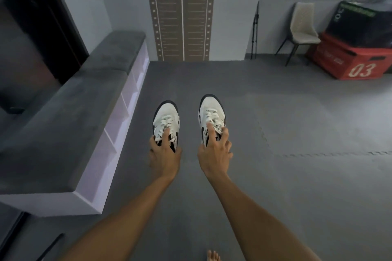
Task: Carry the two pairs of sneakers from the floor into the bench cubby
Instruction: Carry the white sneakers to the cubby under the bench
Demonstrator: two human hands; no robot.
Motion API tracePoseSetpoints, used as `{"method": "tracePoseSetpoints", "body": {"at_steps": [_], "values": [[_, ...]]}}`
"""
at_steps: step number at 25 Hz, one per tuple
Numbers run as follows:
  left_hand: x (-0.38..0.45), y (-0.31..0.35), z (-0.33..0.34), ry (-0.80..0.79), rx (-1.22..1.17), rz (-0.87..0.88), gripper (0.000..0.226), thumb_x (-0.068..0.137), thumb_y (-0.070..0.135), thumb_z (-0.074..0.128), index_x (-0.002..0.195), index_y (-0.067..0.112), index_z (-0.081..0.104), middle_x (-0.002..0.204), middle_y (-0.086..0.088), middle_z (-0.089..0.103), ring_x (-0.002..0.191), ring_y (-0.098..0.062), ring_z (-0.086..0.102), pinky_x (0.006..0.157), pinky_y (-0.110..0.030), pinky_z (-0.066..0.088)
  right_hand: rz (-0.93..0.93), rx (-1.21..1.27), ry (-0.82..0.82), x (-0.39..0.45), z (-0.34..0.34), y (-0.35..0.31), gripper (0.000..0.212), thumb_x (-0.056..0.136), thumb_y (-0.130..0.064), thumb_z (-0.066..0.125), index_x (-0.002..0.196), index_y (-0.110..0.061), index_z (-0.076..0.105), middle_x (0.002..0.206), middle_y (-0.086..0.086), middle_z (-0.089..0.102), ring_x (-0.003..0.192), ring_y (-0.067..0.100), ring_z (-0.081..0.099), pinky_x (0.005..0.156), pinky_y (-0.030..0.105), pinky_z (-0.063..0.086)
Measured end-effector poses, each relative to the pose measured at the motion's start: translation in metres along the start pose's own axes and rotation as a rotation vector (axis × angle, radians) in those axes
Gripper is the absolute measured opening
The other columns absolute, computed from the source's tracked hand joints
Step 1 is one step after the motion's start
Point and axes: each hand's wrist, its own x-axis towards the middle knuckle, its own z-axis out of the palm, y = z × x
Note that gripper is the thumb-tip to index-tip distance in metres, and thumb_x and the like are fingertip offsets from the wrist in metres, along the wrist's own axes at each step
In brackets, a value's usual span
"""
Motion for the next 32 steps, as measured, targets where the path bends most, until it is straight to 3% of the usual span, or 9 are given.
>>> {"method": "tracePoseSetpoints", "body": {"at_steps": [6,10,15,20,27,32], "values": [[0.135,0.035,0.033,0.05,-0.016,-0.147,0.074,0.086,0.035,0.068,0.15,0.04,0.031,0.153,-0.014,0.025,0.117,-0.046,0.046,0.093,-0.053,0.044,-0.136,-0.068,-0.081,0.164,0.028,-0.044,0.073,0.09,-0.025,0.058,0.152,-0.042,0.023,0.159,0.012,0.016,0.122,0.038,0.042,0.088,0.055,0.042],[0.236,0.022,0.047,0.062,-0.081,-0.266,0.073,0.088,0.036,0.067,0.15,0.041,0.028,0.154,-0.014,0.021,0.123,-0.046,0.043,0.099,-0.061,0.043,-0.217,-0.101,-0.174,0.259,0.075,-0.101,0.074,0.09,-0.023,0.057,0.152,-0.042,0.021,0.159,0.01,0.015,0.119,0.037,0.043,0.089,0.057,0.043],[0.334,-0.009,0.028,0.045,-0.049,-0.448,0.071,0.09,0.035,0.065,0.15,0.038,0.027,0.147,-0.015,0.028,0.122,-0.047,0.044,0.098,-0.06,0.043,-0.326,-0.126,-0.355,0.339,0.132,-0.187,0.073,0.088,-0.018,0.054,0.15,-0.041,0.025,0.158,0.008,0.017,0.121,0.041,0.042,0.093,0.059,0.039],[0.373,-0.058,0.013,0.084,-0.1,-0.701,0.072,0.089,0.032,0.064,0.151,0.037,0.028,0.141,-0.017,0.033,0.111,-0.046,0.052,0.086,-0.043,0.042,-0.468,-0.252,-0.598,0.37,0.198,-0.256,0.073,0.085,-0.015,0.055,0.147,-0.042,0.028,0.156,0.009,0.018,0.122,0.041,0.041,0.093,0.056,0.039],[0.37,-0.127,0.042,0.211,-0.215,-1.117,0.084,0.08,0.033,0.069,0.15,0.045,0.023,0.14,-0.018,0.036,0.115,-0.044,0.053,0.097,-0.051,0.047,-0.795,-0.458,-0.941,0.37,0.305,-0.293,0.074,0.087,-0.023,0.061,0.148,-0.045,0.026,0.151,0.008,0.024,0.125,0.041,0.042,0.095,0.057,0.043],[0.363,-0.165,0.065,0.302,-0.285,-1.258,0.092,0.079,0.031,0.071,0.154,0.039,0.019,0.149,-0.015,0.038,0.129,-0.04,0.047,0.104,-0.052,0.043,-0.969,-0.565,-1.08,0.349,0.362,-0.301,0.071,0.088,-0.024,0.064,0.146,-0.045,0.029,0.152,0.007,0.026,0.126,0.04,0.044,0.095,0.055,0.044]]}}
